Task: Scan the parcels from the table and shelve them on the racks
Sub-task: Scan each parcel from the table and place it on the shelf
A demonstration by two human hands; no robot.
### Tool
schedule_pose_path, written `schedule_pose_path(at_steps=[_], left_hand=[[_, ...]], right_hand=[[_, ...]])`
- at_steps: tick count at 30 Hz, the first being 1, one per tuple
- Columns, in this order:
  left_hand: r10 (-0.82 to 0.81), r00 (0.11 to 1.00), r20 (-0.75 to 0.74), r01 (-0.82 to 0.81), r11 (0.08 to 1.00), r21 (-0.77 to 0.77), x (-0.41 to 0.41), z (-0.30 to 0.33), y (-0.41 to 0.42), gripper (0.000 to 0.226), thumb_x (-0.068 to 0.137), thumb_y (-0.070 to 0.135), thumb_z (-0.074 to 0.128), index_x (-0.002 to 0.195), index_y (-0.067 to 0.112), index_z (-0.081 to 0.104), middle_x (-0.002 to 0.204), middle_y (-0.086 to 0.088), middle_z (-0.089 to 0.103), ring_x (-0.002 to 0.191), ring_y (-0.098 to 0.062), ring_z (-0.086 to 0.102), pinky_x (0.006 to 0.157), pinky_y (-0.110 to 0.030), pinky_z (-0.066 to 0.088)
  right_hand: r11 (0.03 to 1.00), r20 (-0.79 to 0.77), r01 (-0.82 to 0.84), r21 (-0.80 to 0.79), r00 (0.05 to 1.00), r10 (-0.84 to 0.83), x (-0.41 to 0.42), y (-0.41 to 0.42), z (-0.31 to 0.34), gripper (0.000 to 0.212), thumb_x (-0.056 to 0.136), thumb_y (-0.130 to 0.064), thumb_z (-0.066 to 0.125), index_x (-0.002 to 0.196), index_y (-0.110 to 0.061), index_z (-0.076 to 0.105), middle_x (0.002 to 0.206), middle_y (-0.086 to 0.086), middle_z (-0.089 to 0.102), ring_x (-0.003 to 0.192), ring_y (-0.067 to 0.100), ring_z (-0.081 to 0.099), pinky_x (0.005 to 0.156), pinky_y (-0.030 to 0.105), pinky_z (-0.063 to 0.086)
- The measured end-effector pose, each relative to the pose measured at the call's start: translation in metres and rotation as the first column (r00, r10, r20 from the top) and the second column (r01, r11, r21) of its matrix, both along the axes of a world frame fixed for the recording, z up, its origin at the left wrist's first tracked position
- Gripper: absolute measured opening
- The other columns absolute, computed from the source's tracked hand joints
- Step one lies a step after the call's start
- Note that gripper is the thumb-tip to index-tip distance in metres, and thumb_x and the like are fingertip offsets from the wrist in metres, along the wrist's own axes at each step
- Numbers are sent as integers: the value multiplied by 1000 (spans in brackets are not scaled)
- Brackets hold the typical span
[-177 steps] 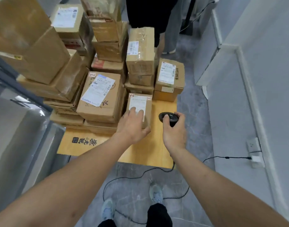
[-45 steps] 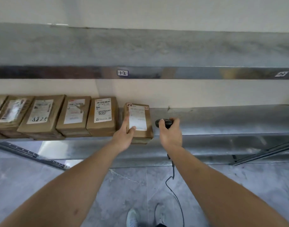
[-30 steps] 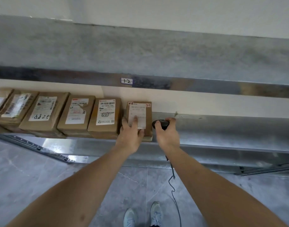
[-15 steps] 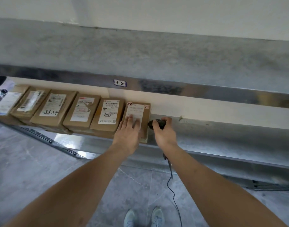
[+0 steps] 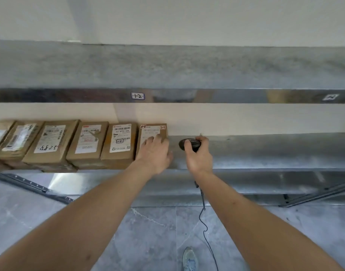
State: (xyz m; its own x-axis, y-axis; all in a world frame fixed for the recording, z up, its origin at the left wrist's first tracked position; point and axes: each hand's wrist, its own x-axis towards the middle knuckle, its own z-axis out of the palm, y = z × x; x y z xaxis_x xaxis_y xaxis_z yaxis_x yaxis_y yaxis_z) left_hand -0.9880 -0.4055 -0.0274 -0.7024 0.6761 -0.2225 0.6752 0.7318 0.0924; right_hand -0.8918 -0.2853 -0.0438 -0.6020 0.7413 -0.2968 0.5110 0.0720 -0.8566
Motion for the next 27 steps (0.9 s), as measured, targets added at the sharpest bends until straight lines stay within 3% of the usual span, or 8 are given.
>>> schedule_pose_path(at_steps=[4,8,11,15,23,27], left_hand=[[-176,984,-26,178,983,53,16,16,-2,47,104,45,44,136,11,52,147,-17,44,133,-41,45,108,-50,40],[-352,932,-82,359,929,89,41,29,-4,54,103,51,43,138,12,53,148,-15,46,131,-39,46,109,-50,41],[-460,883,-90,468,877,109,69,40,0,57,103,53,41,141,12,52,152,-16,45,137,-40,43,114,-50,38],[-592,797,-121,603,790,110,117,57,14,54,101,55,39,132,14,54,142,-14,52,134,-39,46,112,-48,38],[-771,612,-177,791,598,127,241,82,52,55,104,51,43,146,15,48,150,-12,47,138,-36,43,114,-49,37],[-830,518,-206,856,505,115,313,82,80,54,102,52,43,141,15,50,146,-13,50,133,-37,49,111,-51,40]], right_hand=[[985,-47,168,44,985,-166,34,-17,17,43,104,-48,56,140,-25,46,122,5,68,115,32,63,95,38,48],[941,-95,333,69,941,-326,80,-37,33,38,103,-50,55,134,-29,47,108,-3,63,109,30,63,98,45,51],[893,-125,443,75,893,-432,120,-50,46,36,102,-53,54,132,-35,47,110,-2,66,103,27,63,97,46,53],[803,-160,588,94,805,-571,181,-61,62,30,101,-53,54,126,-39,45,105,-3,65,99,27,64,92,45,54],[632,-180,767,110,641,-746,316,-61,78,32,101,-56,52,128,-40,44,102,-7,65,97,25,64,88,46,54],[562,-179,819,113,573,-799,390,-55,80,30,103,-55,51,127,-39,44,101,-9,64,87,15,63,72,36,47]])
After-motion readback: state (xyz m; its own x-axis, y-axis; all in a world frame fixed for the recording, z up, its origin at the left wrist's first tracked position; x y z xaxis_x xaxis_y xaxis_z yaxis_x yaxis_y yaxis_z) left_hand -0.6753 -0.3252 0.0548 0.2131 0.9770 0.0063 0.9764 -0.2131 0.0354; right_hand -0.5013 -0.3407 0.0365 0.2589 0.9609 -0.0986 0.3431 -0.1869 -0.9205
